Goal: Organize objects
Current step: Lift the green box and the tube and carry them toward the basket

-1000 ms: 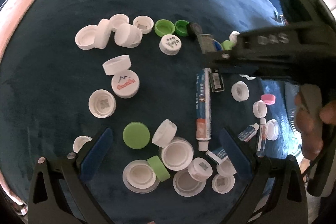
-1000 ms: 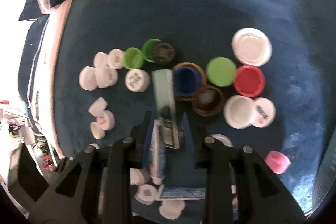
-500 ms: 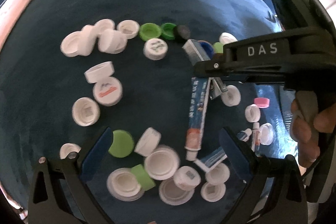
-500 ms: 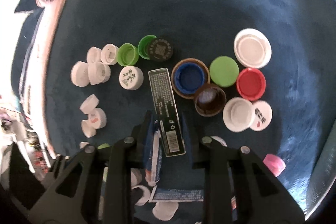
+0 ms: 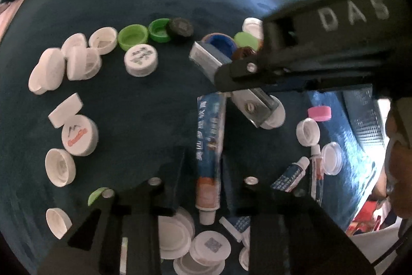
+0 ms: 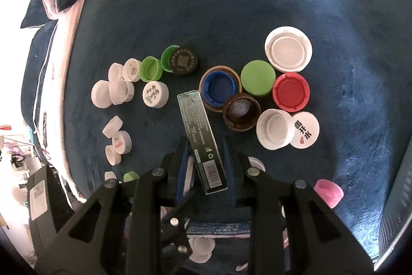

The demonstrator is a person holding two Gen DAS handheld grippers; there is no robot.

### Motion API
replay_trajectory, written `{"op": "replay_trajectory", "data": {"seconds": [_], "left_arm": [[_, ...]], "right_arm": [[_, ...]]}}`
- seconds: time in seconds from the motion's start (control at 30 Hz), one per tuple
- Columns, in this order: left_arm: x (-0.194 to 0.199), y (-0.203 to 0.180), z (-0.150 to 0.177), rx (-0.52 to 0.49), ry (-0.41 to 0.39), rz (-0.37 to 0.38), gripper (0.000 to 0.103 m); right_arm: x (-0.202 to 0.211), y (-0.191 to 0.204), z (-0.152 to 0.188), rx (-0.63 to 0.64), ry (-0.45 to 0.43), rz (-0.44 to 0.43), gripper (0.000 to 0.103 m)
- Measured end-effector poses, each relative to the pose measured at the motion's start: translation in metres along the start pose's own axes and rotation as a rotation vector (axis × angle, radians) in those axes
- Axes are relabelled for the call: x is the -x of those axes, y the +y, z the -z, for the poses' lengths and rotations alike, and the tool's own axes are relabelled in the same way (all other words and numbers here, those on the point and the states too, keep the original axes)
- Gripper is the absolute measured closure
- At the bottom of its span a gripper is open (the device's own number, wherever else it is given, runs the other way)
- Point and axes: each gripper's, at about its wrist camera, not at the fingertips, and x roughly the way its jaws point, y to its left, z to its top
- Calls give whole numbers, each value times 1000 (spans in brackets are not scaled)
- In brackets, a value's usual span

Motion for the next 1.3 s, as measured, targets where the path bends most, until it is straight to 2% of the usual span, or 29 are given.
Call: {"op": "replay_trajectory", "data": {"seconds": [0.1,0.17,0.27,0.43,0.5,0.63,0.97,1.2,1.3], "left_arm": [[9,17,-1,78,-10,-31,86],[12,26,-4,88,-21,-44,86],[7,36,-5,122,-12,-2,86],[4,30,-7,119,-5,-1,86],[7,34,2,139,-8,9,86],[19,36,11,162,-30,29,86],[49,30,-2,181,-99,70,86],[64,13,-10,145,-130,84,86],[73,3,-15,127,-144,102,86]], "right_arm": [[6,-9,1,13,-4,30,74],[3,-5,-1,17,-2,41,74],[-6,4,-3,44,8,67,74],[-22,16,-4,109,41,130,74],[-19,20,-5,130,32,145,79],[-11,21,-4,119,27,97,83],[25,12,12,79,-39,7,83],[51,7,26,49,-111,-21,83],[69,-11,32,30,-150,-20,83]]}}
